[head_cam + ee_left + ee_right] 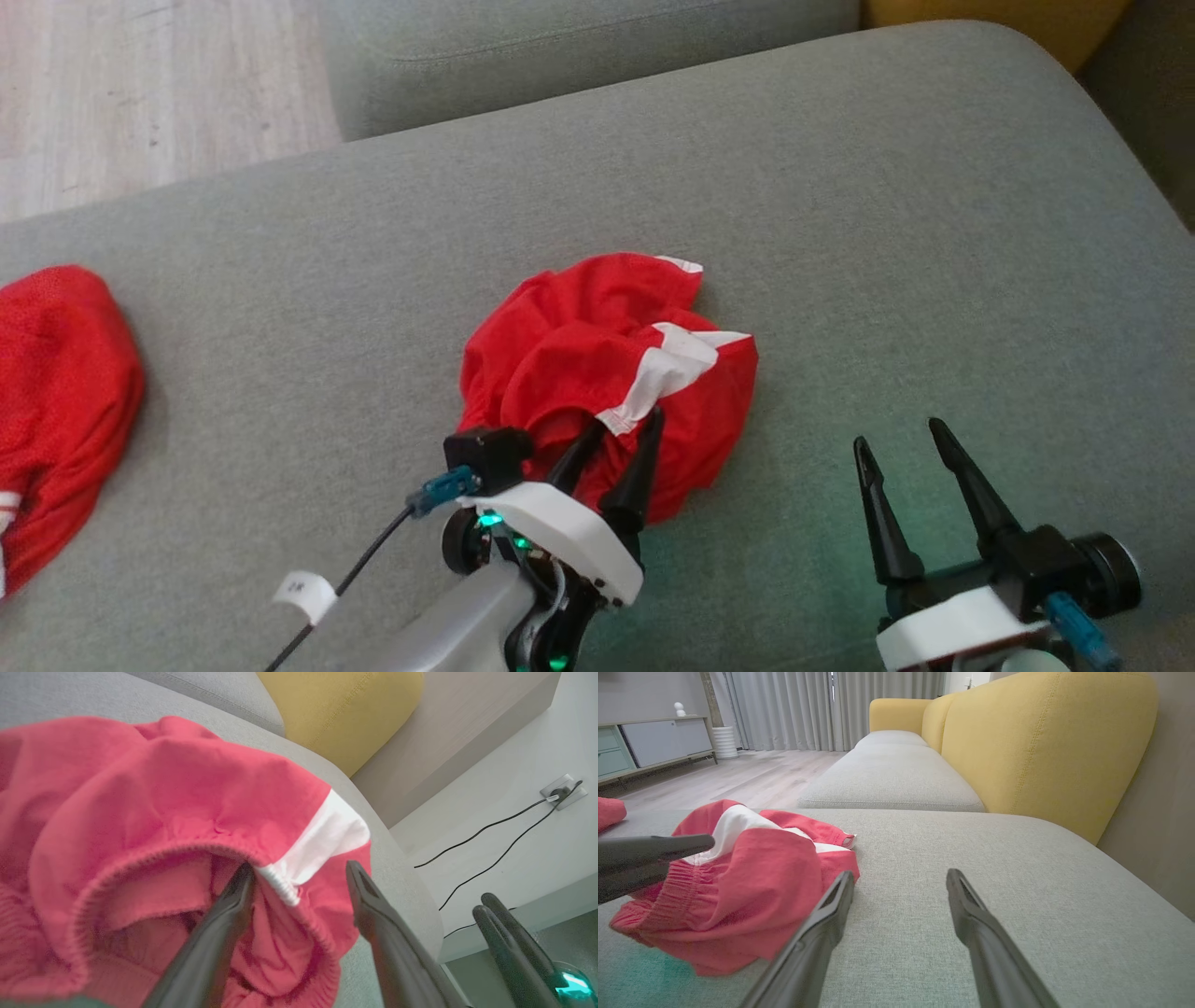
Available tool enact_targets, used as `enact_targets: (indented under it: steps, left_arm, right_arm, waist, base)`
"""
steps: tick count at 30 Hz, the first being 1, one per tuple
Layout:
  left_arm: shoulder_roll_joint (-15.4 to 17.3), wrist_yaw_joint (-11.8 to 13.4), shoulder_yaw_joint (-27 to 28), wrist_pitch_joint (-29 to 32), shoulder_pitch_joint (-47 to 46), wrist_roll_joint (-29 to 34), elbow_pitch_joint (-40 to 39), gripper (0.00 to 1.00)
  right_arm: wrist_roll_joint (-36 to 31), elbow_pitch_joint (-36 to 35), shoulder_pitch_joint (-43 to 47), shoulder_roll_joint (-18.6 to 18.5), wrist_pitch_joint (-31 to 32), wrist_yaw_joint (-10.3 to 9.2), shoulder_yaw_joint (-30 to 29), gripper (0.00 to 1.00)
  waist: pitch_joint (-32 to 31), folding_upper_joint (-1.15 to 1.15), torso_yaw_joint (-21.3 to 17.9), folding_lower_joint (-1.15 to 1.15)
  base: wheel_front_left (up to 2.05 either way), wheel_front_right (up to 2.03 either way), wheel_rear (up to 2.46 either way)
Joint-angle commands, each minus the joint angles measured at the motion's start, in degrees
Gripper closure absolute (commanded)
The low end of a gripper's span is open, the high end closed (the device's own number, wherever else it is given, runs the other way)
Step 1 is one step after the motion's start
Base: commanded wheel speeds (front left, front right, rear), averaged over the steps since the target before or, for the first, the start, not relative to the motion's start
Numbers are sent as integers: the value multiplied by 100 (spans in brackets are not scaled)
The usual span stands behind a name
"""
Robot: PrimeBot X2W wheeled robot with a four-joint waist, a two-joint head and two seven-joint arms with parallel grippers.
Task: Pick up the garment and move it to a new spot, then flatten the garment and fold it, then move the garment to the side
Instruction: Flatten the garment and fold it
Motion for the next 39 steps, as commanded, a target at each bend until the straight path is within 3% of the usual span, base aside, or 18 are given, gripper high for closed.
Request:
enact_targets:
  steps: [1,2,3,4,6,15,26,32,39]
  left_arm:
    - [-12,20,83,-91,-267,-85,-109,0]
    - [-12,24,42,-113,-294,-96,-68,0]
    - [-12,28,12,-144,-315,-109,-28,9]
    - [-12,34,-10,-179,-330,-126,9,52]
    - [-12,51,-56,-268,-358,-124,76,100]
    - [-12,-253,-284,-429,-667,-103,61,100]
    - [-12,-612,-478,-48,-2660,107,-41,100]
    - [2,-684,-185,181,-3611,-272,-179,100]
    - [458,-696,-466,528,-2925,-736,-256,100]
  right_arm:
    - [-19,-161,-202,-42,-22,-3,140,0]
    - [-17,-158,-199,-42,-22,-3,147,0]
    - [-16,-155,-196,-42,-22,-3,158,0]
    - [-14,-155,-191,-42,-22,-3,165,0]
    - [-9,-150,-181,-42,-22,-3,171,0]
    - [-12,-114,-130,-42,-22,-3,241,0]
    - [109,-132,-240,-42,-22,-3,505,0]
    - [153,-149,-253,-42,-22,-3,455,0]
    - [154,-231,-171,-42,-22,-3,150,0]
  waist:
    - [0,0,-42,-1]
    - [-3,0,-60,-1]
    - [-9,0,-79,-1]
    - [-19,0,-96,-1]
    - [-42,0,-122,-1]
    - [-194,0,-272,-1]
    - [-297,0,-610,-1]
    - [-311,0,-739,-1]
    - [-366,0,-608,-1]
  base:
    - [0,0,0]
    - [0,0,0]
    - [0,0,0]
    - [0,0,0]
    - [0,0,0]
    - [0,0,0]
    - [0,0,0]
    - [0,0,0]
    - [0,0,0]
